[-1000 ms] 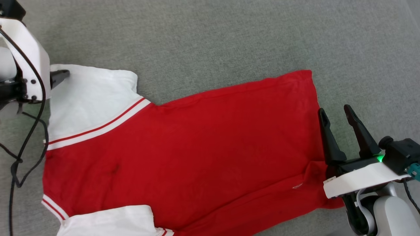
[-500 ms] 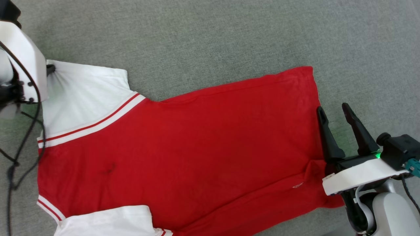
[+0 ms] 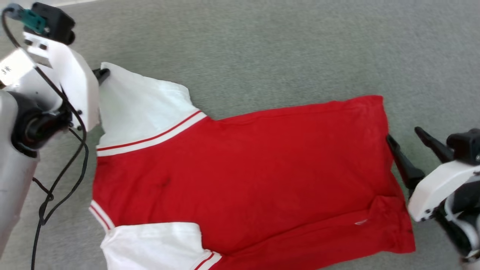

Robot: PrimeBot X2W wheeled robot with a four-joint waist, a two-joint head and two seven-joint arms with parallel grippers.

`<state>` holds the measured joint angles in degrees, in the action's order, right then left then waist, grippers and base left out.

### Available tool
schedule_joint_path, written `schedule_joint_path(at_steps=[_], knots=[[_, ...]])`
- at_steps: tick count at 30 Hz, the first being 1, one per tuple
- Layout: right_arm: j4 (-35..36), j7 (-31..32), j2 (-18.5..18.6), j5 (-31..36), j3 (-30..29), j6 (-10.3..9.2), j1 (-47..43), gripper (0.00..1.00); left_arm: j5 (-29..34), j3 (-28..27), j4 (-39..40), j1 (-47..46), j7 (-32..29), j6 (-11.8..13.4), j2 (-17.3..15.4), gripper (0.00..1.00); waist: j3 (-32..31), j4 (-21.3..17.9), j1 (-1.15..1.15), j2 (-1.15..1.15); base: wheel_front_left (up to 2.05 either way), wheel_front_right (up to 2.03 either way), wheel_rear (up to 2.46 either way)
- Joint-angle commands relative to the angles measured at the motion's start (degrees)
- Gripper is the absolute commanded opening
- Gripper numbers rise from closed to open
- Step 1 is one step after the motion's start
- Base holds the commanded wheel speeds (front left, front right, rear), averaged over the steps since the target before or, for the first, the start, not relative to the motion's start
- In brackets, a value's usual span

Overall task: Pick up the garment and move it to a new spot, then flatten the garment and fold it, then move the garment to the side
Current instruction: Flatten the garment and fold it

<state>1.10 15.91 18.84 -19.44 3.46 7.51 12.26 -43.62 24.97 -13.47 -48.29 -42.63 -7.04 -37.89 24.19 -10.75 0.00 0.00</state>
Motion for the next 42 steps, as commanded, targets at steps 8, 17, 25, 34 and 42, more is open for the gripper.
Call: schedule_joint_path(at_steps=[8,17,25,34,42], knots=[[1.6,25.9,10.4,-6.6,0.1,-0.03,8.5,1.0,1.7,3.4,14.3,4.3,4.6,-0.3,-1.2,0.0,-1.0,8.0,0.0,0.0,0.0,0.0,0.0],[-6.1,36.4,12.9,-4.9,1.3,-0.03,14.1,1.0,2.1,4.2,23.9,8.1,6.3,1.5,-0.6,0.0,0.7,13.1,0.0,0.0,0.0,0.0,0.0],[-10.8,40.2,14.1,-4.5,4.7,-0.03,14.0,1.0,2.7,5.2,28.5,9.2,6.7,2.5,0.2,0.0,2.1,16.1,0.0,0.0,0.0,0.0,0.0],[-12.8,38.3,15.8,-7.9,9.1,0.04,13.5,0.0,2.4,5.4,27.8,10.2,7.8,3.0,0.8,0.0,1.6,16.8,0.0,0.0,0.0,0.0,0.0],[-11.6,30.3,15.9,-7.9,7.9,0.04,13.9,0.0,1.6,4.1,26.5,14.1,10.6,4.4,-0.1,0.0,-3.1,15.4,0.0,0.0,0.0,0.0,0.0]])
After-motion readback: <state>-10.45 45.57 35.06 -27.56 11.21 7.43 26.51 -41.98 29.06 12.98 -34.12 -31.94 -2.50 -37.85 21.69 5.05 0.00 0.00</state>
